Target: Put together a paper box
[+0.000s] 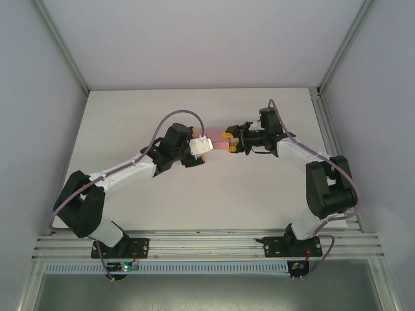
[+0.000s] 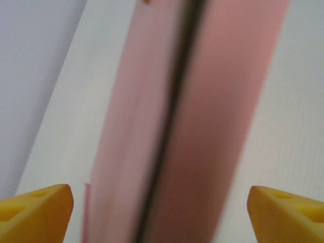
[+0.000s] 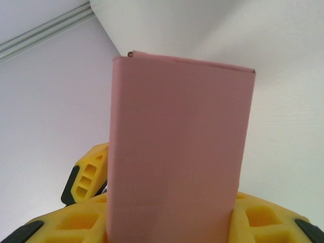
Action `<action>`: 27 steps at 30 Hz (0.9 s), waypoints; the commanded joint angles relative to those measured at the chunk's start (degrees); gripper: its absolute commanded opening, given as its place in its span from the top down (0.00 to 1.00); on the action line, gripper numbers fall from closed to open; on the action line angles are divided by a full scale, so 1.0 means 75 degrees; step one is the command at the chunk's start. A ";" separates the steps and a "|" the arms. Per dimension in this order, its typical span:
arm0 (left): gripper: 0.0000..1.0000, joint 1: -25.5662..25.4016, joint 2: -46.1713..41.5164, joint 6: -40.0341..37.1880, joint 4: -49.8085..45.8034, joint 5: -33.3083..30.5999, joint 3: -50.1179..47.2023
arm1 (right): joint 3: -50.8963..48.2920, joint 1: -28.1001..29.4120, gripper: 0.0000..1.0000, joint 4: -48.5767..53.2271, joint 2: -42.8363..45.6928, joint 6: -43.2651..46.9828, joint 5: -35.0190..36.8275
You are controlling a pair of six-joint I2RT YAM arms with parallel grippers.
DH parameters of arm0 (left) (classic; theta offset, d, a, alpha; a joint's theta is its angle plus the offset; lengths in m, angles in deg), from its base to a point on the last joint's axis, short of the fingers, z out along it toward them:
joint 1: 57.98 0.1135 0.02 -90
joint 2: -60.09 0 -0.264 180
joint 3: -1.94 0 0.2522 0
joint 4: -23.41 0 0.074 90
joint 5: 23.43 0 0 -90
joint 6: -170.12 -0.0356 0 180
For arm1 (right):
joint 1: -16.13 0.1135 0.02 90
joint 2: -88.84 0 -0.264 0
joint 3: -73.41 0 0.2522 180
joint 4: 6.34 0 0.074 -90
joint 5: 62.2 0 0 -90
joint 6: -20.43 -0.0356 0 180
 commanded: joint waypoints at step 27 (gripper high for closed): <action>0.60 0.0656 0.0838 0.0741 -0.3879 0.3040 0.1448 | -0.0467 -0.0365 0.02 0.0366 0.3803 0.6918 0.4731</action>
